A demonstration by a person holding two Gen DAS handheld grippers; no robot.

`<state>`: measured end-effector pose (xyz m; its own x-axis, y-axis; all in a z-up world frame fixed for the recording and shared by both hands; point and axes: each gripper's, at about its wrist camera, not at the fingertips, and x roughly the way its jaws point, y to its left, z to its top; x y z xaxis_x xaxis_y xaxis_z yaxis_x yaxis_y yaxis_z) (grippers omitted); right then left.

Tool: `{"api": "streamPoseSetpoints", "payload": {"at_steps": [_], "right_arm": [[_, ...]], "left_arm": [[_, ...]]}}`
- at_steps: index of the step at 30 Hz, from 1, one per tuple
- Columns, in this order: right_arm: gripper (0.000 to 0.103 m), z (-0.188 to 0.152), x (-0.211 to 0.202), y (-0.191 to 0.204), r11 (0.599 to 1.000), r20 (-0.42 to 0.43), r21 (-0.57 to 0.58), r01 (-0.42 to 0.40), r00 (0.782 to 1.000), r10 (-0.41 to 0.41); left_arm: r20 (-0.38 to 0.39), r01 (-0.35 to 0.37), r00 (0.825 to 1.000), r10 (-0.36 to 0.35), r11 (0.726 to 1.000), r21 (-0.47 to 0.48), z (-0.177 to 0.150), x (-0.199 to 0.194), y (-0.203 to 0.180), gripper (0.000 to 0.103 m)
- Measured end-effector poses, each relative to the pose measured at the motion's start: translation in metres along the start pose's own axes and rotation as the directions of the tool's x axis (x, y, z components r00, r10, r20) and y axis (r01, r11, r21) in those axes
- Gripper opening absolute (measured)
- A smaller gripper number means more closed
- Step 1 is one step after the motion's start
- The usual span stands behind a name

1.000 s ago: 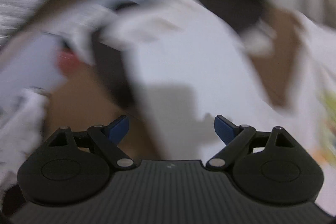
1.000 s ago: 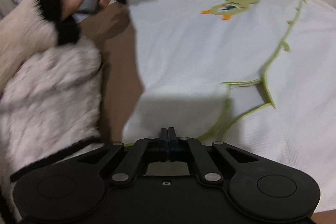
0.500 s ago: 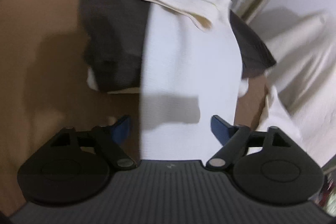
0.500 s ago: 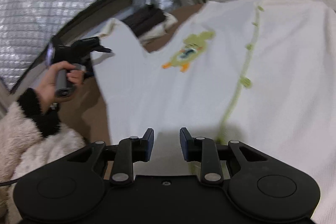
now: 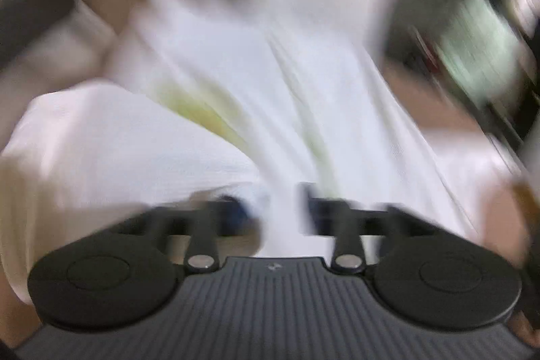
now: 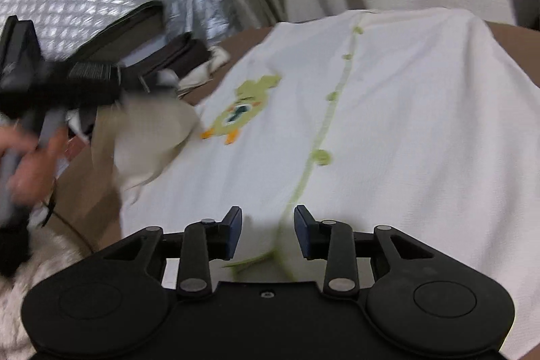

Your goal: Fold clothes

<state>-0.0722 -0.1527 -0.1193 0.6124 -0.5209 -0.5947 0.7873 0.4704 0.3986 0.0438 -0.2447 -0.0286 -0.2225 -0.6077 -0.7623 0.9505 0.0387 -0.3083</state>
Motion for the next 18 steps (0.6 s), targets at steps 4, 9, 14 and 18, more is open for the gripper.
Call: {"api": "streamPoseSetpoints", "payload": {"at_steps": [4, 9, 14, 18], "right_arm": [[0.039, -0.003, -0.001, -0.012, 0.999, 0.009, 0.033, 0.038, 0.999, -0.038], [0.039, -0.004, 0.01, -0.011, 0.999, 0.003, 0.035, 0.033, 0.999, -0.033], [0.041, -0.01, 0.021, -0.002, 0.999, -0.009, -0.007, 0.037, 0.999, -0.037], [0.043, -0.012, 0.023, -0.001, 0.999, -0.013, -0.017, 0.043, 0.999, -0.043]], "left_arm": [[-0.04, -0.107, 0.993, 0.107, 0.994, 0.004, 0.004, 0.012, -0.006, 0.056], [0.183, -0.016, 0.981, 0.057, 0.975, -0.221, 0.008, -0.046, 0.051, 0.083], [0.042, -0.349, 0.913, 0.405, 0.831, -0.434, -0.004, -0.043, 0.115, 0.095], [-0.116, -0.407, 0.912, 0.394, 0.827, -0.389, -0.006, -0.009, 0.137, 0.095]]}}
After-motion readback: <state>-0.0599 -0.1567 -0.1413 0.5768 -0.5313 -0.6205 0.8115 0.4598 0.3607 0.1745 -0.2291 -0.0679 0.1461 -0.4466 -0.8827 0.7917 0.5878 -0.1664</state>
